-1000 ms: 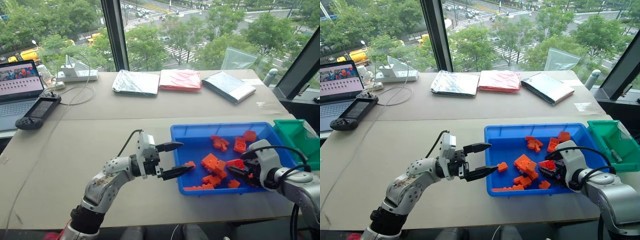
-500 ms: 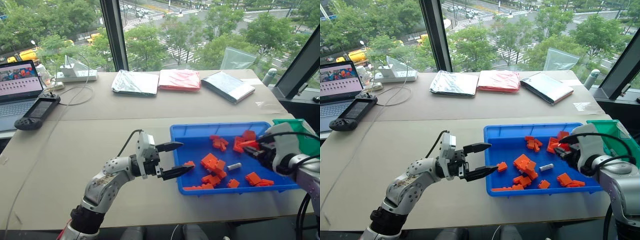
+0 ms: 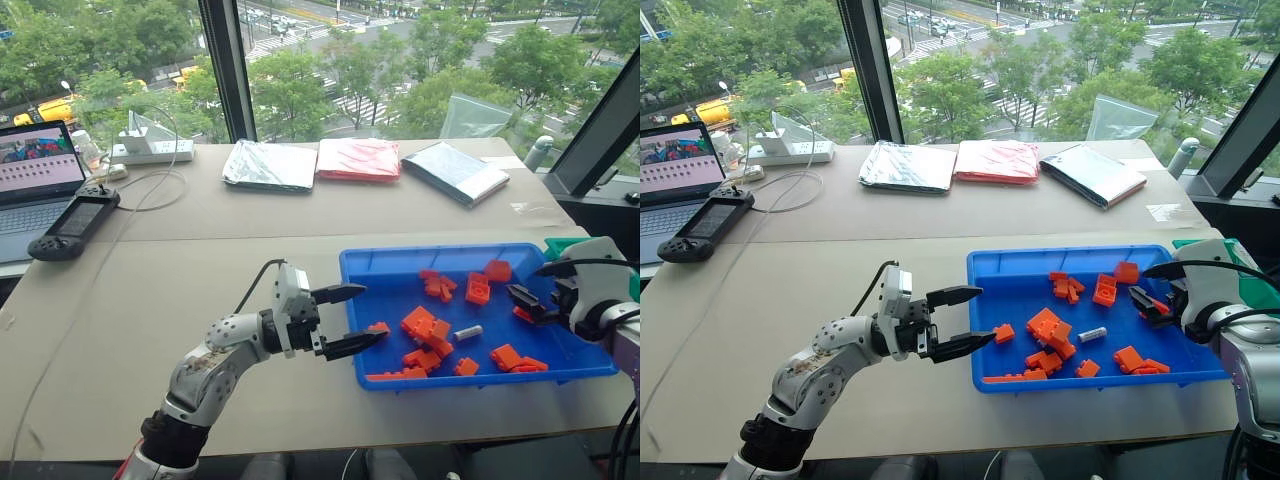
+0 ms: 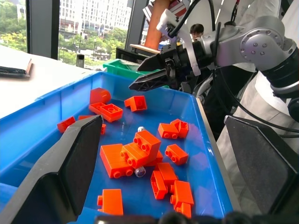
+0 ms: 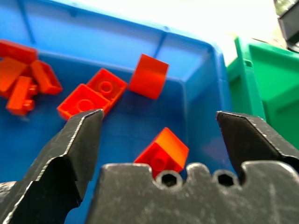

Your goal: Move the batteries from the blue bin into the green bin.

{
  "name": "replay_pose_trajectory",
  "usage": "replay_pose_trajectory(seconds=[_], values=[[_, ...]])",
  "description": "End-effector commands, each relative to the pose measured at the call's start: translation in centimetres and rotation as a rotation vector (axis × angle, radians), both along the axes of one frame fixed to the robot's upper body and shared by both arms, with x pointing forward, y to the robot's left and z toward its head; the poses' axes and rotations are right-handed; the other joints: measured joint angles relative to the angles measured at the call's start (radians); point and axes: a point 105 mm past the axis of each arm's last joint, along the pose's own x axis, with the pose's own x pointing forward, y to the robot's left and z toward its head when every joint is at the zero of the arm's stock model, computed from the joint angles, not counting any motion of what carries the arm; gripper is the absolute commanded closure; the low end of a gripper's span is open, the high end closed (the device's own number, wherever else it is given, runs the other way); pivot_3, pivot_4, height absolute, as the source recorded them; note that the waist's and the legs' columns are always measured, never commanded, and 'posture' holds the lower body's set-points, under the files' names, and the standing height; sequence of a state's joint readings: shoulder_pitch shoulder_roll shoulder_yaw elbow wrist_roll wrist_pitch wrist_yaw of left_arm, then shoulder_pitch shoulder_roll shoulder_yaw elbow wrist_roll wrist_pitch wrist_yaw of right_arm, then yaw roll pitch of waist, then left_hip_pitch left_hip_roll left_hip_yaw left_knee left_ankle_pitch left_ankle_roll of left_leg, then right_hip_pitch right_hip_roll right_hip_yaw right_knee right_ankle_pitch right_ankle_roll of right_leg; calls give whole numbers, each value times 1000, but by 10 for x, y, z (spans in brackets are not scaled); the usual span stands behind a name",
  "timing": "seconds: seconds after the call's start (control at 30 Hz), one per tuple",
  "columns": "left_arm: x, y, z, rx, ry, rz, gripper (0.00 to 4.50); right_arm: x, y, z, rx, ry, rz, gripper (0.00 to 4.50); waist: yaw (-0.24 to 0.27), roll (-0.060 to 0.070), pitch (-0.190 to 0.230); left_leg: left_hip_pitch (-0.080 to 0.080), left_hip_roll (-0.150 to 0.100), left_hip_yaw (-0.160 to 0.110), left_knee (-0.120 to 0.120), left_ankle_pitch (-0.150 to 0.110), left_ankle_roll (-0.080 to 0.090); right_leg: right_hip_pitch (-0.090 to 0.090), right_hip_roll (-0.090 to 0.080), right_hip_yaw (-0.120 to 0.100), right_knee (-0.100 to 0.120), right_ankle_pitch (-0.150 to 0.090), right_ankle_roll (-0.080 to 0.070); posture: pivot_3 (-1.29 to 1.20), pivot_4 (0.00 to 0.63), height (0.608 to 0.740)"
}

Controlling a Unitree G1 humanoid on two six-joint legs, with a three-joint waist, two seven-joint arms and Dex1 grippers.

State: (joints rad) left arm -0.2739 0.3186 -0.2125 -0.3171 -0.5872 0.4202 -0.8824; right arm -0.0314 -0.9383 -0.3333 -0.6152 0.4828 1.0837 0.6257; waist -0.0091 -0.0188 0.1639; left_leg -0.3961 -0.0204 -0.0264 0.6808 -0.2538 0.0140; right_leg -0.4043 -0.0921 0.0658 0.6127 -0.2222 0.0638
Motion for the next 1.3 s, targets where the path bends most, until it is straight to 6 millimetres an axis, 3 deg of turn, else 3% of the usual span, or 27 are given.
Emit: replay_pose_trajectory(seconds=[0.03, 0.17, 0.57, 1.07, 1.17, 1.3], values=[[-4, -1, 9, -14, -39, -4, 0, 6, -14, -4, -1, -18, -83, 31, 0, 0, 0, 0, 0, 0, 0, 0, 0, 0, 0, 0, 0, 0, 0, 0, 150, 740], [-4, -1, 8, -11, -38, -3, 0, 10, -20, -15, -3, -3, -128, 31, -1, 0, 0, 0, 0, 0, 0, 0, 0, 0, 0, 0, 0, 0, 0, 0, 150, 740], [-3, -2, 8, -10, -42, 1, 0, 12, -12, -47, 6, 94, -167, 31, -2, 0, 0, 0, 0, 0, 0, 0, 0, -1, 0, 0, 0, 0, 0, 0, 150, 740], [-2, -2, 8, -12, -38, 10, 0, 16, -6, -59, 30, 139, -195, 31, -2, 0, 0, 1, 0, 0, 0, 0, 0, 0, 1, 0, 0, 0, 0, 0, 150, 740], [-2, -2, 8, -13, -37, 12, 0, 16, -7, -60, 19, 151, -193, 606, -2, 0, 0, 1, 0, 0, 0, 0, 0, 0, 0, 0, 0, 0, 0, 0, 150, 740], [-1, -2, 8, -14, -36, 13, 0, 15, -6, -60, 12, 159, -178, 1988, -2, 0, 0, 1, 0, 0, 0, 0, 0, 0, 0, 0, 0, 0, 0, 0, 150, 740]])
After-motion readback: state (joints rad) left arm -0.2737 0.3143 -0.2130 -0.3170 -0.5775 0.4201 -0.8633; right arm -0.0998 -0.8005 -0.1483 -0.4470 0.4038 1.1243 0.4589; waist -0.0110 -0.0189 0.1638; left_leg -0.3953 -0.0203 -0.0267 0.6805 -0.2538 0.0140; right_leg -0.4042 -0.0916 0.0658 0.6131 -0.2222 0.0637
